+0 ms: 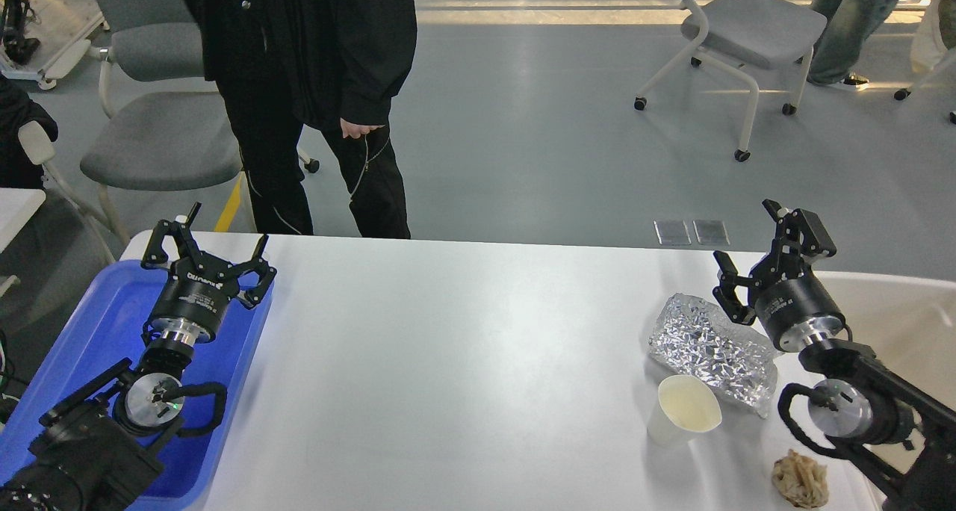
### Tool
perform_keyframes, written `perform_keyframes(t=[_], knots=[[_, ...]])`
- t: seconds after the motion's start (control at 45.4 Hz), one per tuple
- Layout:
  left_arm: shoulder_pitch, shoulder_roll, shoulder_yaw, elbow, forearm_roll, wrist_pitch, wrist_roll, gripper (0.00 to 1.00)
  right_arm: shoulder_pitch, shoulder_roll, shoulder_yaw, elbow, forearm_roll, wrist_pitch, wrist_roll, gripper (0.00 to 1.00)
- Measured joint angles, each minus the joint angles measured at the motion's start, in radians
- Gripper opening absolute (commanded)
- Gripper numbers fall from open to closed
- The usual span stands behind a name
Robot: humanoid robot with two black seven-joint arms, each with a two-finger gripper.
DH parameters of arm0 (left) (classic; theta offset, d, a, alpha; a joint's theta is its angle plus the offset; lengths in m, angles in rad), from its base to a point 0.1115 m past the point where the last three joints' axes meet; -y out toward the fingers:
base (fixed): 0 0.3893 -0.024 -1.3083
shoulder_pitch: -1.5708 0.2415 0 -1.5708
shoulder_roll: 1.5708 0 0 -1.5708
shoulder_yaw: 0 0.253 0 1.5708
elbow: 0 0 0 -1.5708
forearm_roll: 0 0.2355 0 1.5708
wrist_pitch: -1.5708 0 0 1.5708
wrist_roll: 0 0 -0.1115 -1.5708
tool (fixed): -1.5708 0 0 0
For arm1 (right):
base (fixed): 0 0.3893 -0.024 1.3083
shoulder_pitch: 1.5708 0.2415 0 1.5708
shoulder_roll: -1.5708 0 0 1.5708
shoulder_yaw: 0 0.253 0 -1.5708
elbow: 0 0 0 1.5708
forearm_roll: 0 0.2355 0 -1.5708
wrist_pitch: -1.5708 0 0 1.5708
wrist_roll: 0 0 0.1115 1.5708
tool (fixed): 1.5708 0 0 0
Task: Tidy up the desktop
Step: 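Move the right gripper toward the small white paper cup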
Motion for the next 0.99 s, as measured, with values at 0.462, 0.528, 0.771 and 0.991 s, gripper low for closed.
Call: perform_keyframes(t=[0.462,0.528,0.771,0.991], knots=[[0.000,0.000,0.001,-0.001,0.001,-0.007,0.000,1.00,0.036,-0.145,-0.074,0.074,-0.146,0.007,-0.204,1.00],[0.000,0.000,0.001,-0.001,0.002,-0.008,0.000,1.00,0.049,-0.154,-0.095,0.075,-0.195,0.008,-0.219,1.00],[-0.001,0.000,0.003,-0.001,0.003,-0.009,0.000,1.00,0.081,-0.240,-0.171,0.078,-0.395,0.011,-0.248,1.00],[-0.001,0.000,0.003,-0.001,0.003,-0.010,0.000,1.00,0.119,-0.331,-0.245,0.115,-0.592,0.014,-0.253,1.00]])
